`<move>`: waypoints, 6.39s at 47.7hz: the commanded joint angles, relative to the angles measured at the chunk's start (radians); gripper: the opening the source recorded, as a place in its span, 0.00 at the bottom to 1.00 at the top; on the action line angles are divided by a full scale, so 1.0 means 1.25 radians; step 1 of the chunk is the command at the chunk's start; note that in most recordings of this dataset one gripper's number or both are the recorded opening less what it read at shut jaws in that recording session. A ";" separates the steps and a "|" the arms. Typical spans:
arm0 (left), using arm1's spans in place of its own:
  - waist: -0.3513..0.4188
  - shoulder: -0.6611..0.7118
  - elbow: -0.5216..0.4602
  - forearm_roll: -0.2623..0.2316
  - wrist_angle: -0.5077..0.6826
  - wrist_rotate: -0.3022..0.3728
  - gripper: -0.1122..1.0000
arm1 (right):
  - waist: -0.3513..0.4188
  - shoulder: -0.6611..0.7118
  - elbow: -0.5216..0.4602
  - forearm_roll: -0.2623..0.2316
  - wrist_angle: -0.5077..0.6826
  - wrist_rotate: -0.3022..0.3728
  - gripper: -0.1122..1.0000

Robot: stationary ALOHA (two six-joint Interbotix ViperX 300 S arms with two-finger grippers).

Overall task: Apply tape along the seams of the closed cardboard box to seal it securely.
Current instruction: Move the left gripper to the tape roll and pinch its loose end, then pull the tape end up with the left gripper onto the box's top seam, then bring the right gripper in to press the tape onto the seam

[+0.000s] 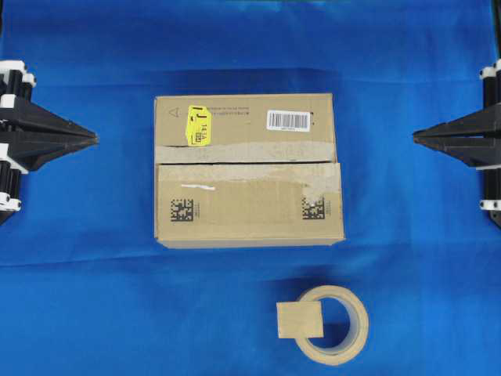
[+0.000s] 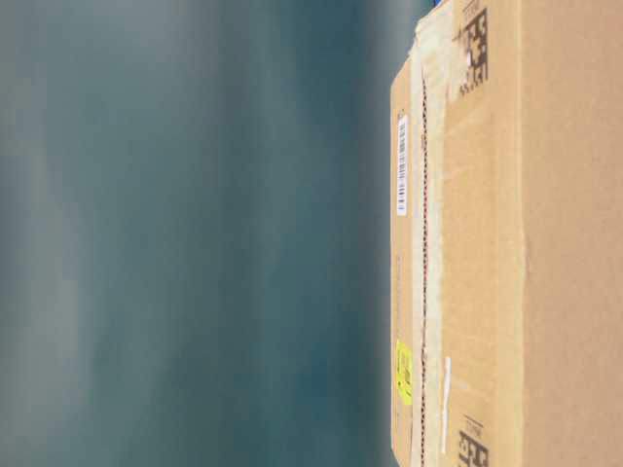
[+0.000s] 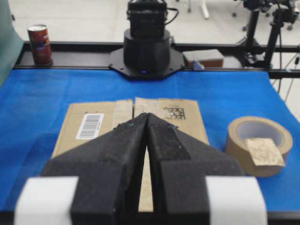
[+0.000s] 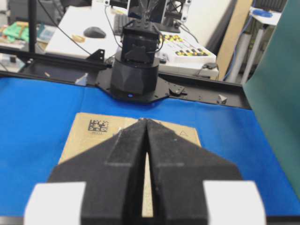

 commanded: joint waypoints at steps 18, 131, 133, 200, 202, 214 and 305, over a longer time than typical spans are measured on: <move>-0.107 0.108 -0.032 -0.009 -0.102 0.279 0.10 | -0.009 0.013 -0.048 0.000 -0.004 -0.004 0.10; -0.306 1.042 -0.682 -0.017 0.178 1.079 0.11 | -0.007 0.055 -0.063 -0.001 0.004 -0.007 0.10; -0.303 1.039 -0.679 -0.017 0.171 1.077 0.10 | -0.007 0.056 -0.063 0.000 0.002 -0.006 0.10; -0.069 0.690 -0.507 -0.013 0.187 1.193 0.10 | -0.005 0.157 -0.056 -0.001 0.007 -0.010 0.10; -0.059 0.687 -0.504 -0.013 0.193 1.194 0.10 | -0.005 0.158 -0.056 0.000 0.009 -0.010 0.10; -0.018 0.676 -0.487 -0.013 0.236 1.195 0.10 | -0.005 0.163 -0.056 -0.002 0.005 -0.012 0.10; 0.006 0.685 -0.417 -0.015 0.336 1.219 0.10 | -0.039 0.654 -0.400 0.026 -0.001 0.006 0.68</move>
